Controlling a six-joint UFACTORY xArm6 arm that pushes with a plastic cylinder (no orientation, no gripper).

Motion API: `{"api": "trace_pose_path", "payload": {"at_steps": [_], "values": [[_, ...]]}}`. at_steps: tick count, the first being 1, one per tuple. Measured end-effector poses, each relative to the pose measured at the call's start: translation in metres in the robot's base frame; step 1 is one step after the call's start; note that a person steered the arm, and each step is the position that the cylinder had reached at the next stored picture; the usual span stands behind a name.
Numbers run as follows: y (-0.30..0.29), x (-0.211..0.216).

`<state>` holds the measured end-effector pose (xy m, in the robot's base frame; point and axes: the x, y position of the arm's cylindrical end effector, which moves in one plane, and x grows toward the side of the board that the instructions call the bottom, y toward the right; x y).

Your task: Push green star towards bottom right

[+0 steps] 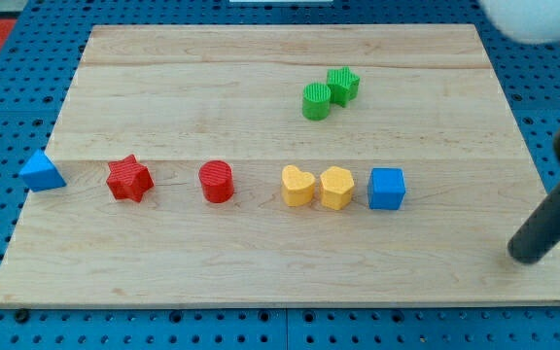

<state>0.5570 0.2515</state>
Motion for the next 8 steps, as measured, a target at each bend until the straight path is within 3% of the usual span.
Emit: {"api": "trace_pose_path", "payload": {"at_steps": [2,4,5,6,8], "values": [[-0.007,-0.139],[-0.028,-0.321],[-0.113,-0.364],[-0.216,-0.362],[-0.232,-0.253]]}}
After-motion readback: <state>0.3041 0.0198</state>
